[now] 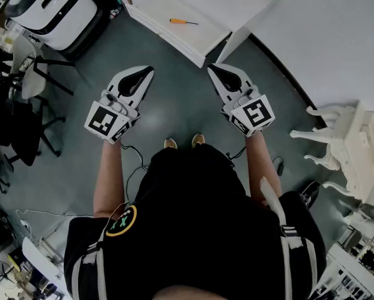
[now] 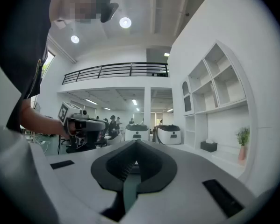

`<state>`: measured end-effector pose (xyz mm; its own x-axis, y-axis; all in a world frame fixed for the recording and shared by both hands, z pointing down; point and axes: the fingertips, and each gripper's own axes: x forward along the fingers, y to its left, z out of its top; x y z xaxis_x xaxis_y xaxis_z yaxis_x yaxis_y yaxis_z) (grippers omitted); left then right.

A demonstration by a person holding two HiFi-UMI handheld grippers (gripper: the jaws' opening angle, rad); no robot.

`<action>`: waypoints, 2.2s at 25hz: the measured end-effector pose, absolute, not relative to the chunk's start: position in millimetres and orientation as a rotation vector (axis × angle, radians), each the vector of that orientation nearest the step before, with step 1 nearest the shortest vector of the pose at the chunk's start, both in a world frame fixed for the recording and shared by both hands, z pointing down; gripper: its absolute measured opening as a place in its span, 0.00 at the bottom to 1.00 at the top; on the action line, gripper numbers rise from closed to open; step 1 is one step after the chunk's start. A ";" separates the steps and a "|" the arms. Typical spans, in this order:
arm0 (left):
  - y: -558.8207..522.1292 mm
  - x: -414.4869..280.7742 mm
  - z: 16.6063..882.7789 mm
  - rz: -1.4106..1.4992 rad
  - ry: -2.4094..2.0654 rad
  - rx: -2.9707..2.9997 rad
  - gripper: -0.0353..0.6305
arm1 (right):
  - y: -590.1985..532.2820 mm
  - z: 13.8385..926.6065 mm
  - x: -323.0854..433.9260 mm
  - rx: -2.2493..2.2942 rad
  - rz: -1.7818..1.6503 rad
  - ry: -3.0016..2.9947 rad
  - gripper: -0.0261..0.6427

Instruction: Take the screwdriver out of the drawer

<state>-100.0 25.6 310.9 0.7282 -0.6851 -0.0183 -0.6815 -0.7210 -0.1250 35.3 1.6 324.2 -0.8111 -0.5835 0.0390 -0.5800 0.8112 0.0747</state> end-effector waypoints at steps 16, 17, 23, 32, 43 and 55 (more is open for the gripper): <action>24.5 -102.8 314.5 -0.048 1.126 -2.806 0.09 | 0.7 323.4 31.9 0.935 -0.099 -2.953 0.07; 24.7 -102.4 314.1 -0.047 1.126 -2.806 0.09 | 0.2 322.8 32.1 0.940 -0.100 -2.954 0.07; 28.5 -101.3 314.3 -0.048 1.120 -2.806 0.09 | 2.2 327.2 32.8 0.943 -0.083 -2.950 0.12; 31.9 -96.4 313.1 -0.044 1.109 -2.808 0.09 | 9.1 326.5 37.1 0.927 -0.058 -2.969 0.28; 33.4 -96.7 312.8 -0.042 1.108 -2.810 0.09 | 14.5 329.0 32.6 0.887 -0.046 -2.981 0.64; 35.2 -100.3 315.2 -0.051 1.114 -2.813 0.09 | 16.0 335.4 29.4 0.877 -0.003 -2.979 0.90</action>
